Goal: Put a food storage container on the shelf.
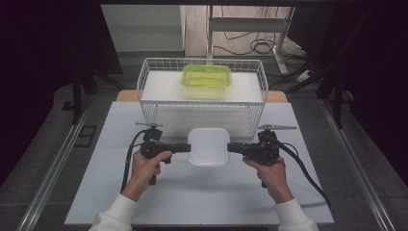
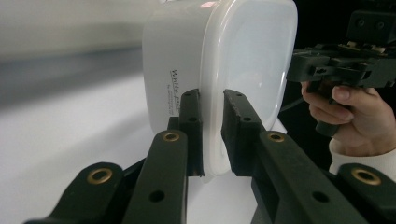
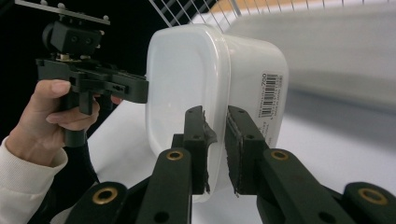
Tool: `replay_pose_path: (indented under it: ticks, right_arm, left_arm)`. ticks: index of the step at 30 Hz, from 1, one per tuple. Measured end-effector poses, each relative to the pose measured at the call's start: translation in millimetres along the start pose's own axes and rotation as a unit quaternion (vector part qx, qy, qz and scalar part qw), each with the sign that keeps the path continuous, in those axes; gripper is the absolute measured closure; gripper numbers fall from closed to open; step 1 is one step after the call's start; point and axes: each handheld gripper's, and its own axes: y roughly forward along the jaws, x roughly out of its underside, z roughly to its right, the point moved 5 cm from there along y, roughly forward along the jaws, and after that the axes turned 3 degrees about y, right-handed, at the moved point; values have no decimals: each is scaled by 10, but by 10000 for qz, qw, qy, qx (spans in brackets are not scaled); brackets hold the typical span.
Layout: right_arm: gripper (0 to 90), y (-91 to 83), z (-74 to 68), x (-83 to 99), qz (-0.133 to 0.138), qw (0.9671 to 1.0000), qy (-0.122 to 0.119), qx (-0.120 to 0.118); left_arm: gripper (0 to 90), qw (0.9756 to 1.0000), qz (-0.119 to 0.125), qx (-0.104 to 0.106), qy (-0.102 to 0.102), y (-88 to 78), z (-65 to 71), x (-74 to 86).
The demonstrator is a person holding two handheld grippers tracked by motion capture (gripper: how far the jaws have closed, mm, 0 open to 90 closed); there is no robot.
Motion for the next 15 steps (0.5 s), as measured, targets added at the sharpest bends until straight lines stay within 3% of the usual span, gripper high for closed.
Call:
replay_pose_path:
  ticks: [15]
  right_arm:
    - [785, -240, -420, -499, 401, 9971, -638, -55]
  left_arm:
    - [791, 9979, 403, -99, 488, -343, 385, -456]
